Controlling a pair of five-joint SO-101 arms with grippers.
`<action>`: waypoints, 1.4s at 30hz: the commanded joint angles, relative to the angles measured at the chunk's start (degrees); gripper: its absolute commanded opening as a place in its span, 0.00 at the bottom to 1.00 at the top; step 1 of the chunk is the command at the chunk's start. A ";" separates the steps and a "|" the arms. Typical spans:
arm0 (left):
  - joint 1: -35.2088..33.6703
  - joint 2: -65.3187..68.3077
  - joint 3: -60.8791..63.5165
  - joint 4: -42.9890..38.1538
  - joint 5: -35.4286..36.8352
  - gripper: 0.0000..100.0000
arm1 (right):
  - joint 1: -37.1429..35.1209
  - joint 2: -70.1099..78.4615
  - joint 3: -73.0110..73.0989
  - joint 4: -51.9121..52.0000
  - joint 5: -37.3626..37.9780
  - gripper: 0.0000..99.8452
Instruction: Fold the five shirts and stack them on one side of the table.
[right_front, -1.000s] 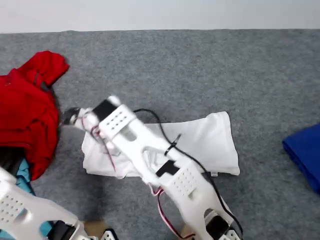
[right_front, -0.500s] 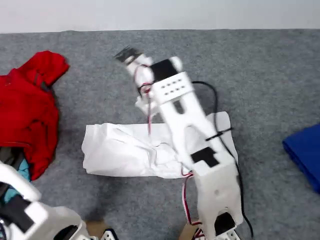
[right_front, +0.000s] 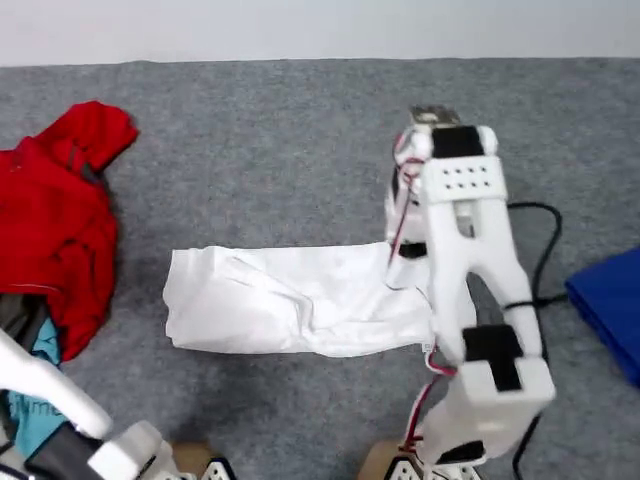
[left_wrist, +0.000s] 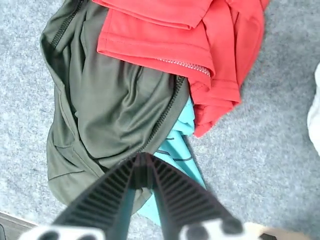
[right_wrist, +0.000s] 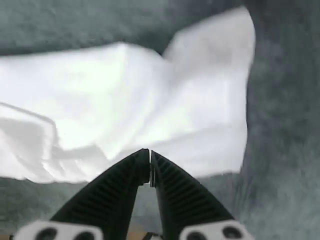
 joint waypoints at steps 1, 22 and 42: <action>0.18 -4.31 1.01 1.41 0.53 0.00 | 1.98 -8.75 5.80 1.80 -0.97 0.01; 0.35 -9.67 2.42 1.41 0.53 0.00 | 19.12 -14.02 49.76 -28.00 13.89 0.01; 0.53 -9.67 2.42 1.32 0.18 0.00 | 4.97 -29.32 43.96 -23.08 12.57 0.01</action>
